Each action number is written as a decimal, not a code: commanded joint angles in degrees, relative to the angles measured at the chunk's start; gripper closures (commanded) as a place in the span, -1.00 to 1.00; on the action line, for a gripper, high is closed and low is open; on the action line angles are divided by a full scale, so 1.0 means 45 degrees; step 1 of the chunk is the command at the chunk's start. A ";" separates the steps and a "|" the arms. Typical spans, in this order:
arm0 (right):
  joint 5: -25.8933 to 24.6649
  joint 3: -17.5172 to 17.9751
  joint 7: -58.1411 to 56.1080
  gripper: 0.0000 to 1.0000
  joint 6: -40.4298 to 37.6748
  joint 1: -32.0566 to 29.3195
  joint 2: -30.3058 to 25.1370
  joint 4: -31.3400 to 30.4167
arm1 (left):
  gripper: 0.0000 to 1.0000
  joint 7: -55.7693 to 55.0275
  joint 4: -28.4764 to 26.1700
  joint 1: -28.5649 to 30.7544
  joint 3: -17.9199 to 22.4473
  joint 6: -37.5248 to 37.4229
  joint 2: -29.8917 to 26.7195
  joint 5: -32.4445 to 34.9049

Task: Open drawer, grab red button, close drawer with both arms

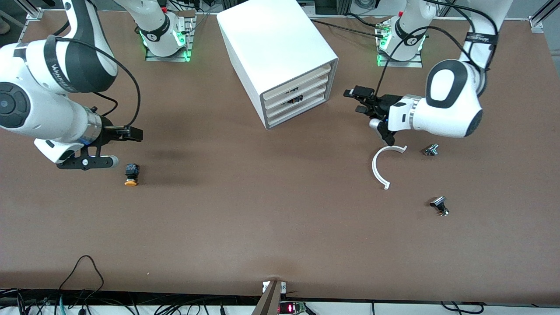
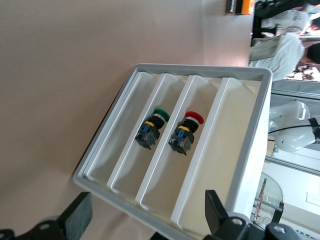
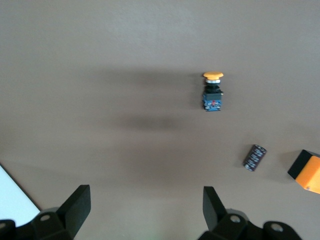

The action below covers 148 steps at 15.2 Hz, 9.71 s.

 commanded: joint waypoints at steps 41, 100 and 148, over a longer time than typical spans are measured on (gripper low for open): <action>0.3404 0.0010 1.9832 -0.97 0.2955 0.5661 0.4683 0.6388 | 1.00 0.5088 -0.0665 0.1982 -0.1874 0.0686 0.3208 -0.3835; 0.3775 -0.4538 0.2070 1.00 0.0260 0.5391 0.4451 0.3542 | -0.98 -1.4460 0.4694 0.0675 -0.1718 0.2731 0.1176 1.3066; 0.2880 -0.5171 -0.2434 -1.00 0.3370 0.3344 -0.0157 -0.1913 | -0.98 -2.1733 0.3089 -0.2430 -0.4471 0.3342 0.2817 1.2032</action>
